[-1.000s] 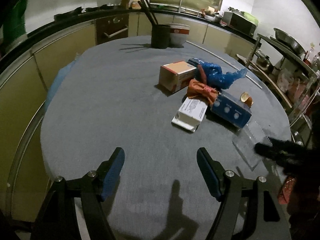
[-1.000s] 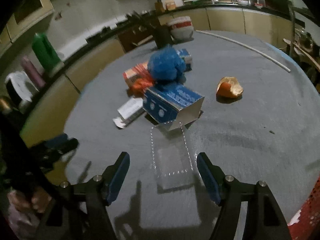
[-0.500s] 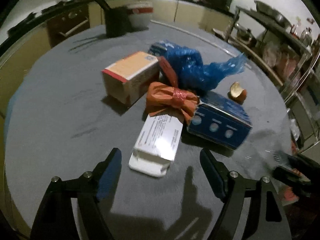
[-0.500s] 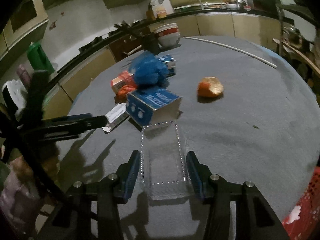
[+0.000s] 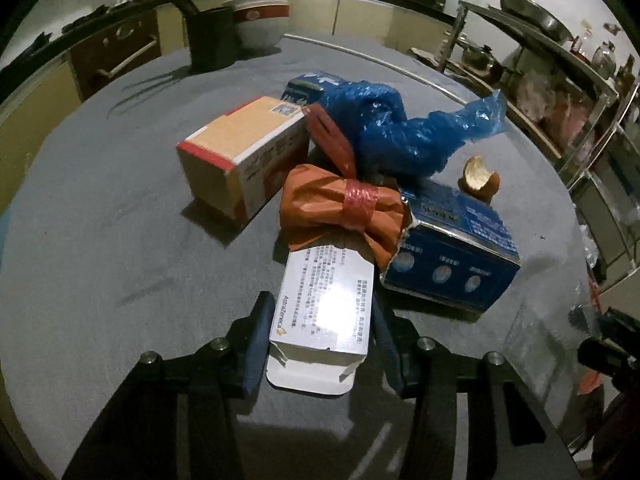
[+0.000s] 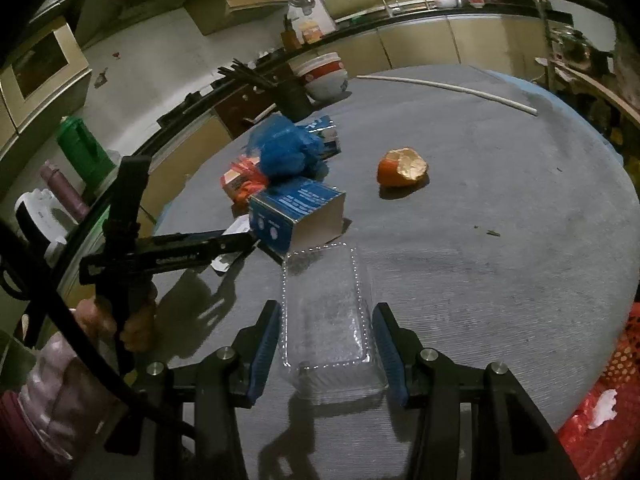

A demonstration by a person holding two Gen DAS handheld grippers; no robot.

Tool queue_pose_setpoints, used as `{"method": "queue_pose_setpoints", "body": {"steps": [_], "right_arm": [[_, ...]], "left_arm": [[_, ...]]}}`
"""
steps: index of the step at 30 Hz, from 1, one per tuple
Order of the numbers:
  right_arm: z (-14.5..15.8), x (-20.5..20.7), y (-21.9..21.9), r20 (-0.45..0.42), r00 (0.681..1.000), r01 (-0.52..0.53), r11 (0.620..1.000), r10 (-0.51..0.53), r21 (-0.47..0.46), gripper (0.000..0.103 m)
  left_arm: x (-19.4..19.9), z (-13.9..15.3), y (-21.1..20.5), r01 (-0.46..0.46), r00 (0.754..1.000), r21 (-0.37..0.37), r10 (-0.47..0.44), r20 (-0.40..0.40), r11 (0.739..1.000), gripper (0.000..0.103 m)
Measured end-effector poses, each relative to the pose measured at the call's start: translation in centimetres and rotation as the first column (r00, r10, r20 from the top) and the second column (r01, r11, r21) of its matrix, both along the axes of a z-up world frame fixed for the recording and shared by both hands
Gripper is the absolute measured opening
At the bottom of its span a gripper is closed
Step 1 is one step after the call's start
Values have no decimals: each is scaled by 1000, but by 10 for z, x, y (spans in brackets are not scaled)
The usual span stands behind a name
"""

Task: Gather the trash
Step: 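Grasp the clear plastic tray with the right gripper while the left grasps the white box, then lift the clear tray and white box off the table with both grippers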

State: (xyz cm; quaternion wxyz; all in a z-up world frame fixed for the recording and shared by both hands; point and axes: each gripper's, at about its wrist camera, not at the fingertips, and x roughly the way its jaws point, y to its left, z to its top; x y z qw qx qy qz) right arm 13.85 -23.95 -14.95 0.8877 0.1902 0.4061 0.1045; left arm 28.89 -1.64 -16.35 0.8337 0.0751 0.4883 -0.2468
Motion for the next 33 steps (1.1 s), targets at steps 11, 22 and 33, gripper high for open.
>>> {"method": "queue_pose_setpoints", "body": {"steps": [11,22,33], "right_arm": [[21,-15,6,73,997,-3,1000,4,-8,50],[34,-44,-2,111,993,28,999,-26,-16,50],[15,-55,-4,55,998,35,999,-33,-32,50]], "left_arm": [[-83,16,29,-98,995,-37,98,-12,994,50],[-127,28,67,-215,976,-63,217,20,975,50],[-130,1,52,-198,979,62,201,-43,978,57]]}}
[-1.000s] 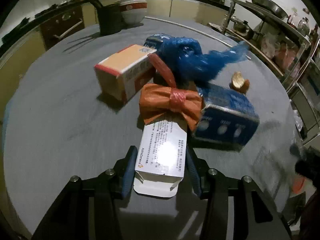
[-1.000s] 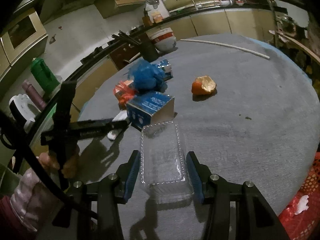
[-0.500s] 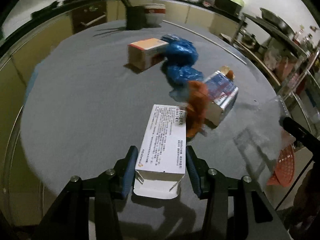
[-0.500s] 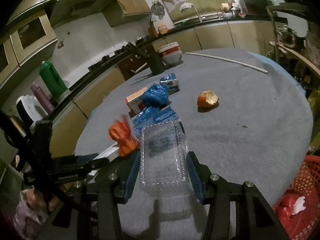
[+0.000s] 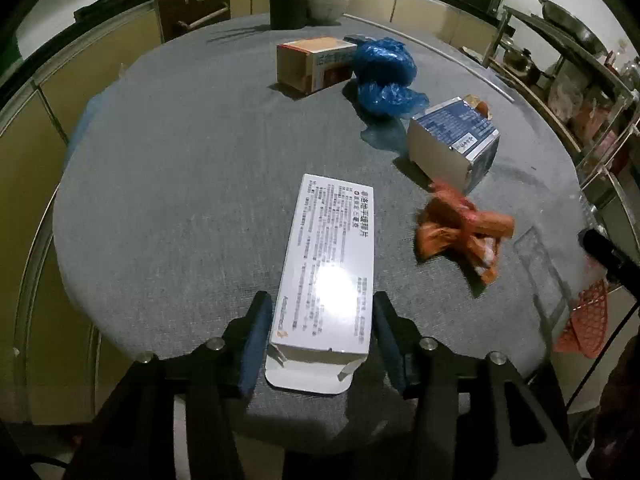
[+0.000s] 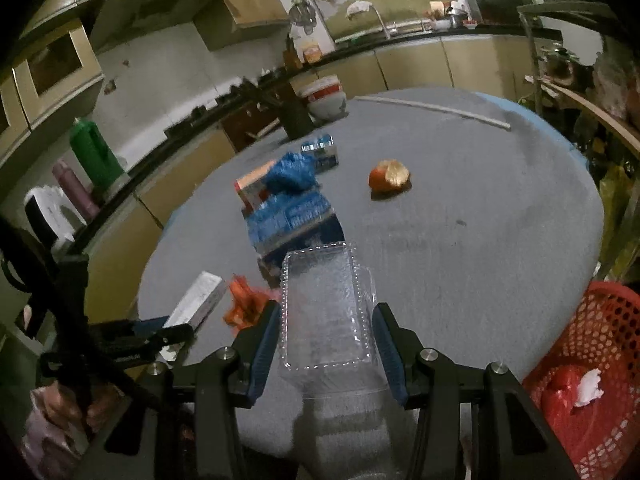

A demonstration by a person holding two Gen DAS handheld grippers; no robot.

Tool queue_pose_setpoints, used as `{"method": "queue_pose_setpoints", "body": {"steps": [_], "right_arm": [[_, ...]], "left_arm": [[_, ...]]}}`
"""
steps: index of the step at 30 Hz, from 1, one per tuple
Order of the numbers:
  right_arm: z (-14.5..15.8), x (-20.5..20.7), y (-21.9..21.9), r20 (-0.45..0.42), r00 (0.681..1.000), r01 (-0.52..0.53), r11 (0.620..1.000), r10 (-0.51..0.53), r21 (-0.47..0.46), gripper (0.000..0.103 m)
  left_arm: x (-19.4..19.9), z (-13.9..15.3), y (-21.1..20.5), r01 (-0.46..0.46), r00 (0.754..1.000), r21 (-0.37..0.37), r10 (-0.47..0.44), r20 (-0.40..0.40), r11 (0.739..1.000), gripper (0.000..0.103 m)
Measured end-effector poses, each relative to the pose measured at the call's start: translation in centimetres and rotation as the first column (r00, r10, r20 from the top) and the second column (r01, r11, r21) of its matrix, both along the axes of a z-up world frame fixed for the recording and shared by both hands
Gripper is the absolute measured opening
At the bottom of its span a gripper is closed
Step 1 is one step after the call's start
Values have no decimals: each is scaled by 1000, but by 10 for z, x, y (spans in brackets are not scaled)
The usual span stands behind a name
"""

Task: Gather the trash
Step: 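Lift the clear tray and white box off the table with both grippers, then drop the clear tray and white box into the red basket, opening both grippers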

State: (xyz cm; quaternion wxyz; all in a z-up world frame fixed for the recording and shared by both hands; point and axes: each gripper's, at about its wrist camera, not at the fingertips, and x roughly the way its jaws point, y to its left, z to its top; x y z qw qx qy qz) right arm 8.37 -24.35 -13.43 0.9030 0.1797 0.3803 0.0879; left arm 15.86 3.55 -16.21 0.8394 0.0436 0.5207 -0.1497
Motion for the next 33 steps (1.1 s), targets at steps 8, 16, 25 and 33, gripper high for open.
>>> {"method": "queue_pose_setpoints", "body": {"steps": [8,16,25,33], "right_arm": [[-21,4,3,-59,998,-3,1000,4,9,50],[-30,10,2,-102,995,-15,1000,18,27,59],[-21,-2,3,-4,1000,-30,1000,30,-2,53],[-14,-15,-21,19,1000,22,999,-23,43,53]], "left_arm": [[10,-2,-7,-14,999,12,13,42,1000,60],[3,8,-10,-36,996,0,35,84,999,50],[-25,53,-35,48,977,-31,-41,211,998,50],[-47,66,-75,134,960,12,-133,245,991,50]]}}
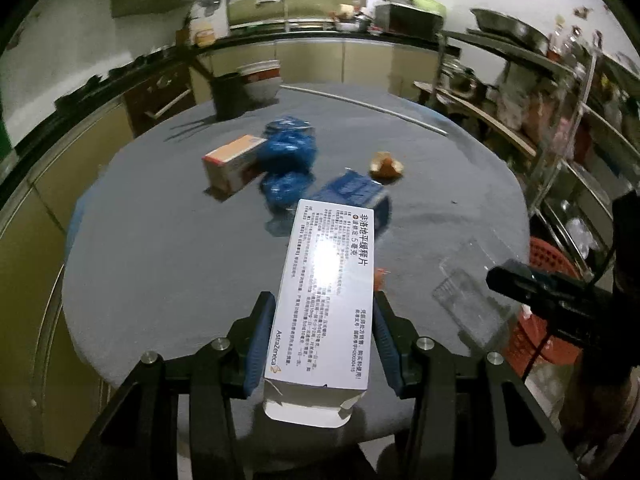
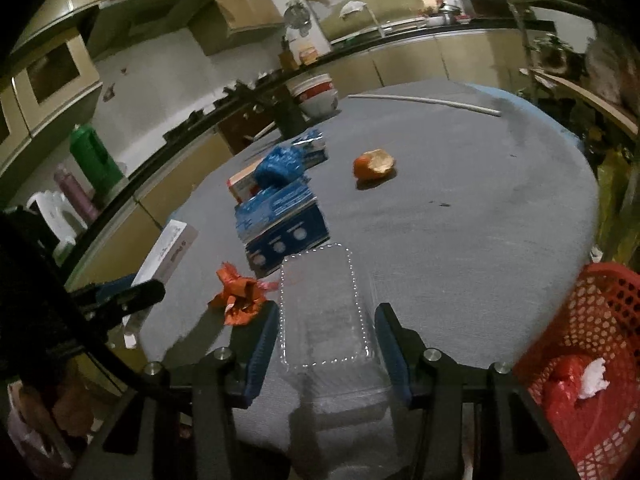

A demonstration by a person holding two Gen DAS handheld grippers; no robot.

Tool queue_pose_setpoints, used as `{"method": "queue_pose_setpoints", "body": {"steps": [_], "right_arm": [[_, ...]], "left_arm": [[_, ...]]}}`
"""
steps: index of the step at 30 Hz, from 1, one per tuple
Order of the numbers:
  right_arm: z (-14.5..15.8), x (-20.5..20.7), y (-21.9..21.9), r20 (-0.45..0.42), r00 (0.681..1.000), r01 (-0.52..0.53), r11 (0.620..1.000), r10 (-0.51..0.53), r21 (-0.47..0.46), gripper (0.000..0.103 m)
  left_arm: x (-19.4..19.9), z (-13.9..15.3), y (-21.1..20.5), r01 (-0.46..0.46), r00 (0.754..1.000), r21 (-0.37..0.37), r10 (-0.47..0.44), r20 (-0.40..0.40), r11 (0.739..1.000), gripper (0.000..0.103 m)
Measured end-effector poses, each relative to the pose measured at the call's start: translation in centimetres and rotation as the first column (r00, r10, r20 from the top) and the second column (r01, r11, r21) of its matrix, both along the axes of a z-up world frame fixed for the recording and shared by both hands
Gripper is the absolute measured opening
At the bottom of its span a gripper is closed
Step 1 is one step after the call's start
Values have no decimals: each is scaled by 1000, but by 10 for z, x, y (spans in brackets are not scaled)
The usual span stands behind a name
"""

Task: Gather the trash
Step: 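Drop the clear tray and white box into the red basket, opening both grippers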

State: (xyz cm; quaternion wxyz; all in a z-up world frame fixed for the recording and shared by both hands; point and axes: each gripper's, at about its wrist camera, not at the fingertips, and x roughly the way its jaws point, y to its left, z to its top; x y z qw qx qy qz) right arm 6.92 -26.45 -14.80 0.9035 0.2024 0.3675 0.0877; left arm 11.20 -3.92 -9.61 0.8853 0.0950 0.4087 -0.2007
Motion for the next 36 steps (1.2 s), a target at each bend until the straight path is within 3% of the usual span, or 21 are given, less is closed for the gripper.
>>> {"method": "queue_pose_setpoints", "body": {"steps": [9,13,23,30,36], "right_arm": [[3,-39,-52,31,995,97,994,-99,51,53],[1,-65,-90,29,981,189,980,-191,61,53],[-25,-126,-185,-49,905,425,893,-423,146,54],[-34,-145,-215,-70,871,490,848,-487,200,55],[-45,-149,-218,-96,864,502,834,-494,232,55]], "left_arm": [[-27,-2,-74,171,985,32,-170,-25,985,50],[-39,-6,-116,267,963,26,-266,-42,963,50],[-58,-20,-209,449,888,8,-445,-112,893,51],[-61,-36,-247,490,861,15,-481,-165,872,51],[-64,-46,-257,506,849,36,-491,-195,862,51]]}}
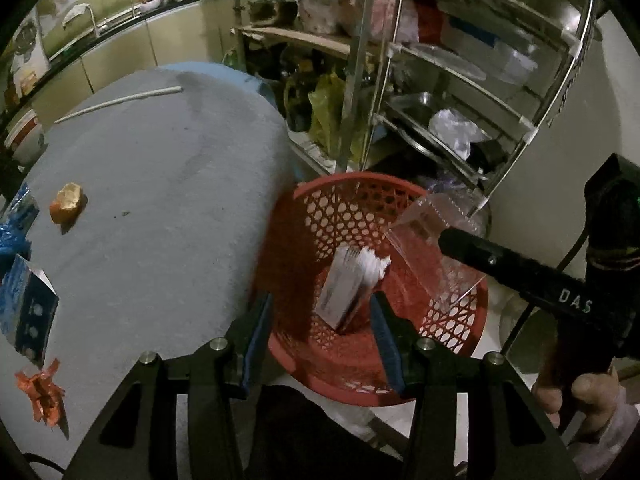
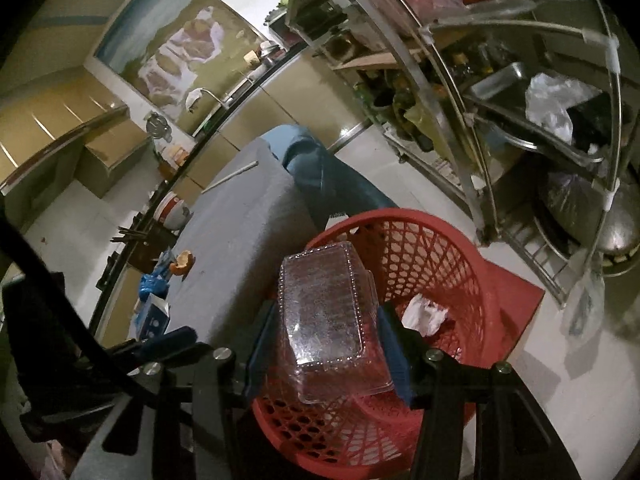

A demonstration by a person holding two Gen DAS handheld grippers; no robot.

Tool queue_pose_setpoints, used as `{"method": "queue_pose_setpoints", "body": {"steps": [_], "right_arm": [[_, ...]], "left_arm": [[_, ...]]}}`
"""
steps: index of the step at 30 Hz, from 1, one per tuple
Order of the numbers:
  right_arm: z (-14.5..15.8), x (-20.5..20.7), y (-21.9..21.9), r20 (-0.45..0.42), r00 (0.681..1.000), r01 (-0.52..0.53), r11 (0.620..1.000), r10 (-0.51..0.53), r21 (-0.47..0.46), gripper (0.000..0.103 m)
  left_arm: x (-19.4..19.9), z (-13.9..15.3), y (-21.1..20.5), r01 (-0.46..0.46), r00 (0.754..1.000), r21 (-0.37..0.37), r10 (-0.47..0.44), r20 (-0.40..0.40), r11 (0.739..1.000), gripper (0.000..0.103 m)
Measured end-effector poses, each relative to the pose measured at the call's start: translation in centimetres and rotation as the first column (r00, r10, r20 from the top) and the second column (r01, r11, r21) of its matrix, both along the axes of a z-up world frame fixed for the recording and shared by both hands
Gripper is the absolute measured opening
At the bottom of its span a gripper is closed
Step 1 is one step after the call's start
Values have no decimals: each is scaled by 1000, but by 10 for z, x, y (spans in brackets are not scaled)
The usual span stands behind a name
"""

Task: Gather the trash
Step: 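Drop the clear tray and white box into the red basket, opening both grippers, then move both tools back over the table toward the orange wrapper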

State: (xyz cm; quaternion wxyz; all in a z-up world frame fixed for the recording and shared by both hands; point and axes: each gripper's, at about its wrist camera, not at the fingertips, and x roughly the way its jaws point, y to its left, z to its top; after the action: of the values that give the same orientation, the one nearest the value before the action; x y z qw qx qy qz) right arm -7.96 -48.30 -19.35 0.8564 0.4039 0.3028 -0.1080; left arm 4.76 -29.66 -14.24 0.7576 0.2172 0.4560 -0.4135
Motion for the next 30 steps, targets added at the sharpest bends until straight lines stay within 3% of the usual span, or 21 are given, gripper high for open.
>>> {"method": "queue_pose_setpoints", "body": {"steps": [9,19,23,30], "right_arm": [[1,-2,-3,11,1000,4,998,-5,56,62],[11,6,10,19,1000,-20,1000,19,24,63],[16,11,19,23,999,-43,999,43,-4,63],[30,31,46,19,993,-114,993,115,-40,63]], "left_arm": [[5,10,31,-52,998,-6,52,33,999,54],[6,12,94,-166,984,-9,166,70,986,61],[4,13,130,-241,964,-6,240,111,970,61],[11,27,190,-391,894,-26,386,226,920,68]]}}
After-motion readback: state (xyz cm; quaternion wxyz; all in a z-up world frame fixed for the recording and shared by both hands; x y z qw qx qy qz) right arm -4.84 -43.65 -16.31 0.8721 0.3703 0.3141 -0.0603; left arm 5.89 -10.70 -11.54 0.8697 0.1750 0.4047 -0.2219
